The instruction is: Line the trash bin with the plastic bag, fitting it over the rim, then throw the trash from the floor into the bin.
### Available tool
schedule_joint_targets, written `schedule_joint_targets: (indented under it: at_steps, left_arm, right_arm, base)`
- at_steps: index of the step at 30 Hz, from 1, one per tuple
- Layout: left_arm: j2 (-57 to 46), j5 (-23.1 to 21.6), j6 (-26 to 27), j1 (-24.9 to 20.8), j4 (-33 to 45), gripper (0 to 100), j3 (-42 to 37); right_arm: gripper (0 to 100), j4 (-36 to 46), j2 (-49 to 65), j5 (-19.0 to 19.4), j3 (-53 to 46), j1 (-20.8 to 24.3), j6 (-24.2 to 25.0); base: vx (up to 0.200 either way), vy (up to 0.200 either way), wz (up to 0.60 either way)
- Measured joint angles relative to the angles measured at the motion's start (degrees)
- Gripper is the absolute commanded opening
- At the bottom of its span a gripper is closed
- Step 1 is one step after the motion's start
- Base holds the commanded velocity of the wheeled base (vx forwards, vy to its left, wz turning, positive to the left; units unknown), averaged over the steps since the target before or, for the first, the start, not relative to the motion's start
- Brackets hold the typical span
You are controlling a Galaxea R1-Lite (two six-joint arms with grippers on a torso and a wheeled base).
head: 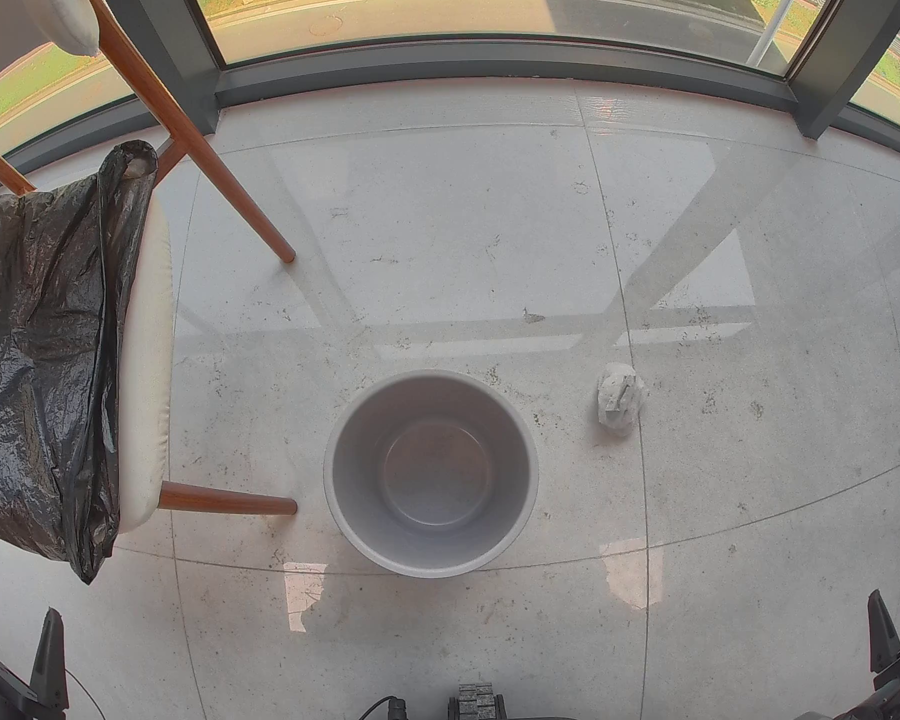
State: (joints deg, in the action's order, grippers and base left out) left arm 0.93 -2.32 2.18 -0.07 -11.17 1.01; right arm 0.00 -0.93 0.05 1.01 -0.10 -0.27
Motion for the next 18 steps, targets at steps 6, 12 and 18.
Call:
schedule_joint_targets:
  at_steps: [6,12,18]
  left_arm:
    - [0.00,-0.59,0.30,-0.04,1.46,100,1.63]
    - [2.35,-0.66,-0.96,-0.41,4.46,100,7.42]
    - [13.24,-0.50,-1.50,-1.57,5.45,100,14.29]
  right_arm:
    - [100,0.00,0.00,0.00,0.00,0.07,0.11]
    - [100,0.00,0.00,-0.02,0.00,0.10,0.22]
    - [100,-0.02,0.00,-0.05,0.00,0.10,0.27]
  base:
    - [0.000,0.000,0.00]
    - [0.000,0.000,0.00]
    - [0.000,0.000,0.00]
